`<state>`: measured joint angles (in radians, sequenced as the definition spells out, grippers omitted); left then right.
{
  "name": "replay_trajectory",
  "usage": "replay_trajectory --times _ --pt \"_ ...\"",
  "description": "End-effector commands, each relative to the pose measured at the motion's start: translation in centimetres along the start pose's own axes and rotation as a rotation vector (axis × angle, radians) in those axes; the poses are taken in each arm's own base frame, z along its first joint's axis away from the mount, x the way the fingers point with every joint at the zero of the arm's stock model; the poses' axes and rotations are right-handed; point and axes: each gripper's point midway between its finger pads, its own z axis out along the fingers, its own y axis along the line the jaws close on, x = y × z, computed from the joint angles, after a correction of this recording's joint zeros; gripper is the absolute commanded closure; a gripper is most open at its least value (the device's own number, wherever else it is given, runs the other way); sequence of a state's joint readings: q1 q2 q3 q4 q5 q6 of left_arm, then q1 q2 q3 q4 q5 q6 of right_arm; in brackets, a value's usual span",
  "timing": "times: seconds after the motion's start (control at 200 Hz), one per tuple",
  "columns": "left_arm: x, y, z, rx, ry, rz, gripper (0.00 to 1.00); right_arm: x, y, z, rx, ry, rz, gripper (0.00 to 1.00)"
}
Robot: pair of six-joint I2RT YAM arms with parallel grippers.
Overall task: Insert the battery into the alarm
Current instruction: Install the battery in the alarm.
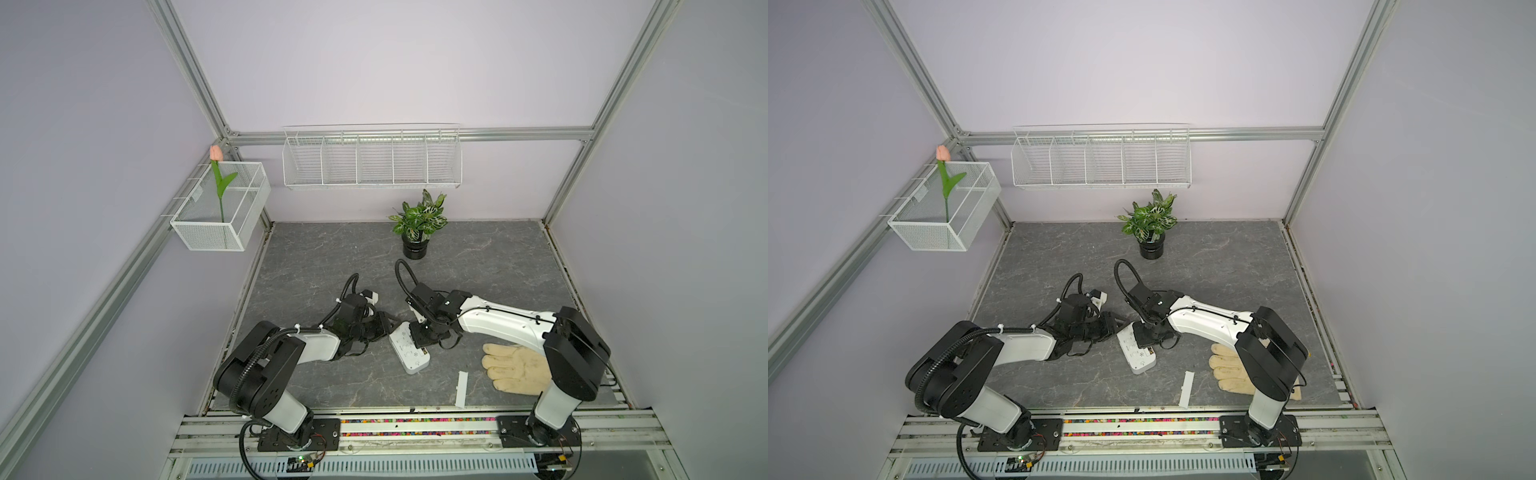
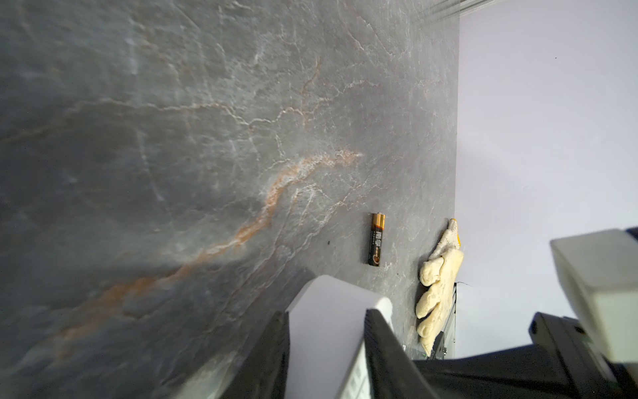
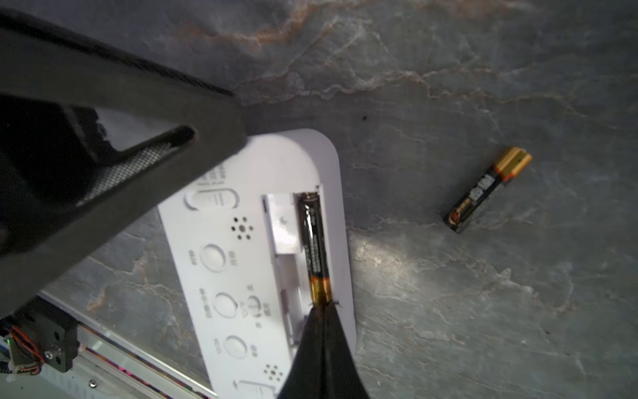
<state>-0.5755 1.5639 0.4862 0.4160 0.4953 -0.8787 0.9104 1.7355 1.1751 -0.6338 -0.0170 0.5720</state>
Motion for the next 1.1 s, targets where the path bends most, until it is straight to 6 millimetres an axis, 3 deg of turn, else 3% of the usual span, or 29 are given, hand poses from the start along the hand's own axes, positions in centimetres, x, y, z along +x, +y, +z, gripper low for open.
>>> replay_trajectory --times 0.0,0.205,0.47,0.7,0.86,0.975,1.095 --pt "3.9 1.1 0.4 -0.02 0.14 -0.047 0.62 2.1 -2.1 2.8 0.074 0.062 0.016 0.93" --pt "3.5 1.0 0.4 -0.036 0.132 -0.035 0.61 2.3 -2.3 2.4 0.083 0.056 0.011 0.93" --pt "1.2 -0.2 -0.1 -0.101 0.093 0.018 0.6 -0.3 -1.0 -1.7 0.062 -0.045 -0.01 0.9" --pt "-3.2 -1.3 -0.6 -0.113 0.018 0.042 0.57 -0.9 -0.9 -3.6 0.07 -0.074 -0.023 0.86" --pt "-6.5 -2.7 -2.5 -0.138 -0.047 0.077 0.51 -0.1 -1.5 -4.0 0.059 -0.055 -0.014 0.8" --pt "-6.1 -3.3 -4.0 -0.131 -0.08 0.059 0.38 0.8 -1.9 -3.9 0.027 -0.039 -0.002 0.77" --pt "-4.2 -2.7 -5.3 -0.125 -0.092 0.019 0.33 1.7 -1.4 -3.4 -0.072 -0.033 0.019 0.72"
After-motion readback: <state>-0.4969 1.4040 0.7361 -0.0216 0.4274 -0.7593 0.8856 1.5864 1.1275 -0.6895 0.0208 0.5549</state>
